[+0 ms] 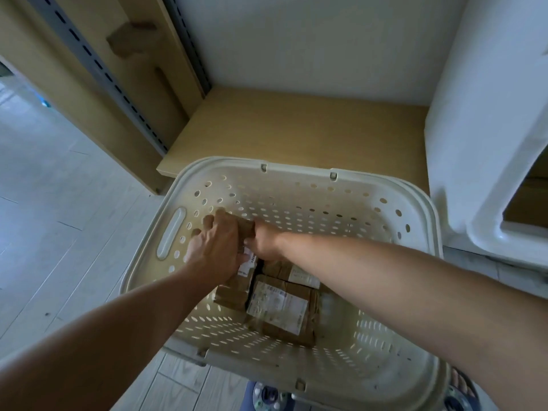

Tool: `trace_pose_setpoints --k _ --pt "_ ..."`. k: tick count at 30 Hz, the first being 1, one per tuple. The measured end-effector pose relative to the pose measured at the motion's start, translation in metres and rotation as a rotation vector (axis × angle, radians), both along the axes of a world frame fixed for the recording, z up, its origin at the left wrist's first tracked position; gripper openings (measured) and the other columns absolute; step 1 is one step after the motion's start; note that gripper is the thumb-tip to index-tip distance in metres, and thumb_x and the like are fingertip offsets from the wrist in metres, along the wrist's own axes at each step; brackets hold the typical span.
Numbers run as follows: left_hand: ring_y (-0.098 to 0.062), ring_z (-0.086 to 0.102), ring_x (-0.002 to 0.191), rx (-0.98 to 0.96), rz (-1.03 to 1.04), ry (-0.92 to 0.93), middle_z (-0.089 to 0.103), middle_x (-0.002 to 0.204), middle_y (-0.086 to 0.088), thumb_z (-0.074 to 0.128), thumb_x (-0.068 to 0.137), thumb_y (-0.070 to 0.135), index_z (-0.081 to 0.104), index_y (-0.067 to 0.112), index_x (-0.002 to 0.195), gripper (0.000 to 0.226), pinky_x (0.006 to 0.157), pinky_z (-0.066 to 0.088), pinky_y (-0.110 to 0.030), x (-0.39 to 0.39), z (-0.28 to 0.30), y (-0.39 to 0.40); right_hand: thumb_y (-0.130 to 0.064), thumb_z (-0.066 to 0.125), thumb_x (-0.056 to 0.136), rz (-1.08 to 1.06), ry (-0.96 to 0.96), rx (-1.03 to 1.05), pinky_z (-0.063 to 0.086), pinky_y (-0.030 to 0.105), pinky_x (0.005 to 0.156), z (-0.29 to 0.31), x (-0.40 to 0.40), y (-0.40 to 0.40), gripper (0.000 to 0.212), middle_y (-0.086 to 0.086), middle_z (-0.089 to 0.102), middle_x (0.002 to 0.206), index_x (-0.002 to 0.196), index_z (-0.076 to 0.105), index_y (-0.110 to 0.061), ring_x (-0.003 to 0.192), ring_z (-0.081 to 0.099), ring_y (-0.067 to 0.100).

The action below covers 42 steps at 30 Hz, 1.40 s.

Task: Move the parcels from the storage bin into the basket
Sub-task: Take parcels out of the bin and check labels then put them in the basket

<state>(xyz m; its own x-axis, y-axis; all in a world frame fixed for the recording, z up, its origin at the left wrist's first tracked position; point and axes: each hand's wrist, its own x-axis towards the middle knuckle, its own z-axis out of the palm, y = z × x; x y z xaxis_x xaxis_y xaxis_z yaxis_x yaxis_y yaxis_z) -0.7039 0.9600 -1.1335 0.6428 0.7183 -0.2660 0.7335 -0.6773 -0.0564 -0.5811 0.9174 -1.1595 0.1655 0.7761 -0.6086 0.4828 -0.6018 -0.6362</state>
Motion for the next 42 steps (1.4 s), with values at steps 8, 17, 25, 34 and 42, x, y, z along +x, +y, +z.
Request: trace_pose_setpoints --k 8,17,25,34,42 --pt "-0.025 0.048 0.133 -0.071 -0.062 -0.134 0.05 0.144 -0.005 0.041 0.1 0.05 0.044 0.016 0.139 0.051 0.101 0.045 -0.049 -0.022 0.02 0.0 -0.017 0.053 0.103 0.19 -0.223 0.074 0.041 0.02 0.052 0.029 0.019 -0.01 0.078 0.017 0.043 0.153 0.162 0.001 -0.016 0.066 0.047 0.011" --pt "-0.028 0.038 0.146 -0.11 -0.177 -0.233 0.036 0.161 -0.01 0.048 0.088 0.05 0.035 0.008 0.155 0.08 0.119 0.033 -0.042 -0.038 0.092 -0.028 -0.005 0.057 0.096 0.337 -0.44 0.237 0.02 0.041 0.122 0.103 0.027 -0.101 0.089 0.003 0.006 0.169 0.161 -0.002 -0.02 0.153 0.018 0.027" --pt "-0.02 0.032 0.149 -0.048 -0.202 -0.576 0.031 0.163 -0.001 0.055 0.099 0.032 0.03 0.013 0.157 0.066 0.118 0.026 -0.035 0.009 0.166 -0.096 -0.019 0.058 0.097 0.109 -0.486 0.62 0.036 0.043 0.115 0.195 0.031 -0.182 0.075 0.006 0.031 0.162 0.16 0.016 -0.016 0.142 0.039 0.03" --pt "0.004 0.033 0.137 0.014 -0.475 -1.0 0.044 0.151 0.005 0.054 0.097 0.02 0.042 0.012 0.15 0.055 0.116 0.027 -0.02 0.07 0.21 -0.173 -0.022 0.059 0.094 -0.107 -0.676 1.039 0.047 0.032 0.105 0.229 0.07 -0.284 0.057 0.005 0.055 0.145 0.148 0.044 -0.01 0.131 0.053 0.02" --pt "-0.003 0.044 0.138 -0.172 -0.666 -1.08 0.049 0.149 0.007 0.04 0.098 0.038 0.049 0.016 0.146 0.053 0.111 0.042 -0.029 0.12 0.216 -0.224 -0.028 0.062 0.092 -0.373 -0.685 1.006 0.047 0.023 0.104 0.233 0.124 -0.349 0.062 -0.008 0.052 0.148 0.15 0.043 -0.02 0.135 0.048 0.004"
